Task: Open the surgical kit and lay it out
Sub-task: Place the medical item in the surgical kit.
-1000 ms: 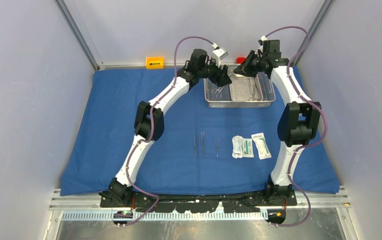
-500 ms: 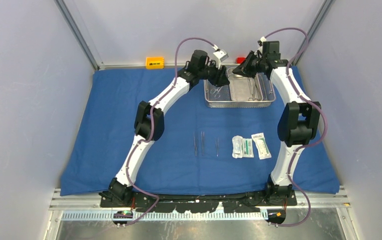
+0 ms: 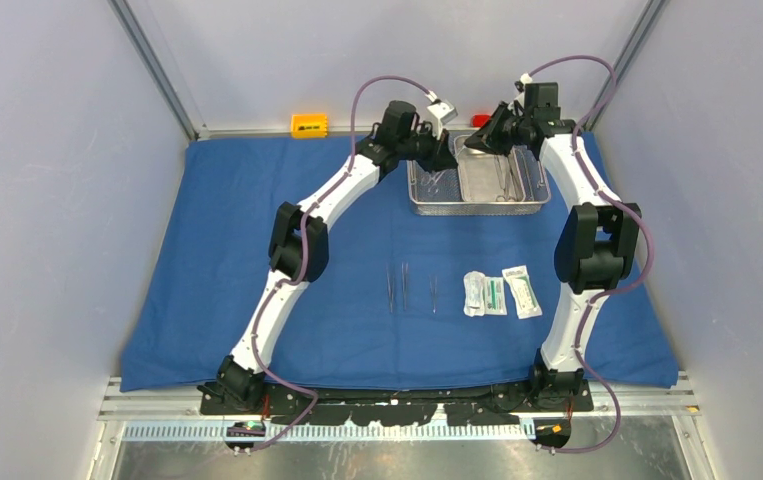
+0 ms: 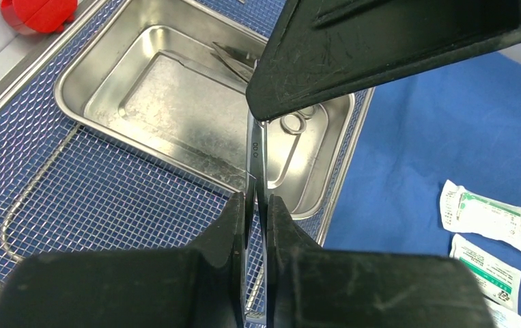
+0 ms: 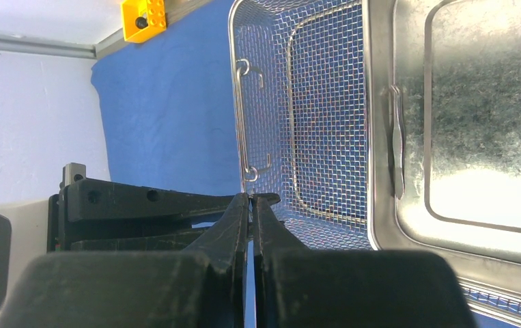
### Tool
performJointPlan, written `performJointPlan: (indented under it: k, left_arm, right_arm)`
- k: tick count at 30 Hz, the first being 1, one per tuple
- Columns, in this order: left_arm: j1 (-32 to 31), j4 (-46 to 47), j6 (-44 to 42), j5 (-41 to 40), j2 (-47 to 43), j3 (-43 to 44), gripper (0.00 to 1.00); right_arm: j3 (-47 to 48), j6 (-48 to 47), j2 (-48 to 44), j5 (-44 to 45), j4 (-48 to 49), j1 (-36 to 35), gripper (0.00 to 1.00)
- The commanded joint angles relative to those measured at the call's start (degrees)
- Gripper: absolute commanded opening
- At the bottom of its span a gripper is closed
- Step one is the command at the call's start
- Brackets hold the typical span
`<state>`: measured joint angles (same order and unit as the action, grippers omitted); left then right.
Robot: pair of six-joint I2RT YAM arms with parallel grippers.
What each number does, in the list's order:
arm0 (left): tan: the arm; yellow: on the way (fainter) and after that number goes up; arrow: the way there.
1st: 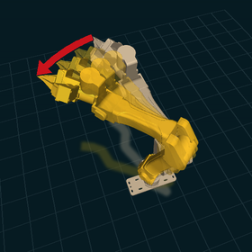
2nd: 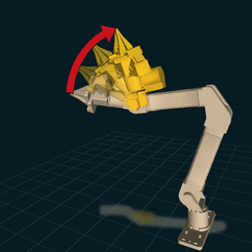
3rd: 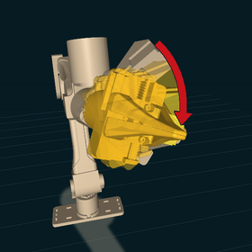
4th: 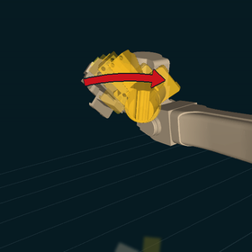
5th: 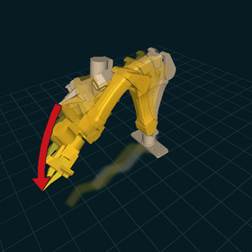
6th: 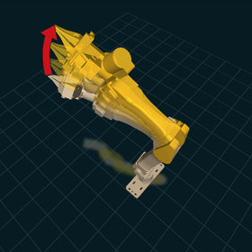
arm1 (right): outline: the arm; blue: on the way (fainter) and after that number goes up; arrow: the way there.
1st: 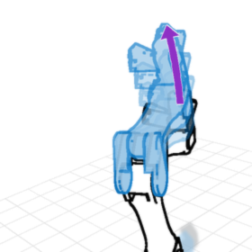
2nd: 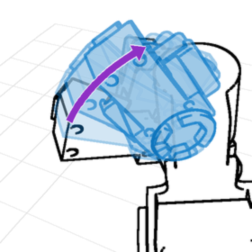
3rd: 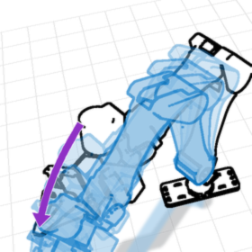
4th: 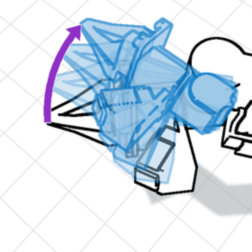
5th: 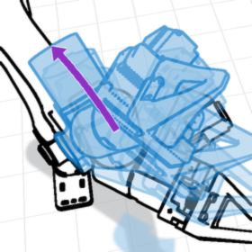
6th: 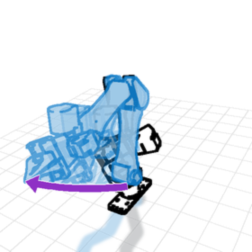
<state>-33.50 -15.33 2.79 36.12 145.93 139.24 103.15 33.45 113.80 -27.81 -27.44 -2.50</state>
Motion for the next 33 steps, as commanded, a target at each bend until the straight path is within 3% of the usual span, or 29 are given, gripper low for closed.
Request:
performJointPlan:
  k: [1, 6, 13, 16, 25, 29, 33]
  left_arm:
    - [-0.09, -0.54, 0.31, 0.22, -4.86, -0.09, 0.00]
    - [0.13, -1.03, 3.13, -4.96, -7.72, -3.11, 0.00]
    - [0.10, -3.97, 4.36, -15.71, -17.15, -12.73, 0.00]
    - [0.17, -6.40, 4.66, -21.11, -21.42, -17.30, 0.00]
    - [-1.19, -19.53, 14.38, -40.26, -36.22, -38.49, 0.00]
    - [-3.81, -17.10, 19.03, -44.82, -45.90, -53.82, 0.00]
    - [-5.50, -17.95, 23.46, -49.33, -52.69, -62.51, 0.00]
  right_arm:
    - [-0.04, 0.68, -4.40, -1.63, 2.70, -0.23, 0.01]
    - [-0.15, -0.47, -4.93, -2.47, 2.81, -0.24, 0.05]
    - [-0.12, -2.93, -6.64, -1.50, 1.15, -0.13, 0.40]
    - [-0.35, -3.93, -8.08, -1.53, 0.68, -0.19, 0.49]
    - [-1.57, -9.57, -11.43, 0.40, -3.74, -0.14, 0.51]
    - [-2.96, -12.20, -12.33, 2.31, -6.31, 0.31, 0.50]
    - [-6.19, -14.76, -15.06, 2.70, -7.21, 1.69, 0.50]
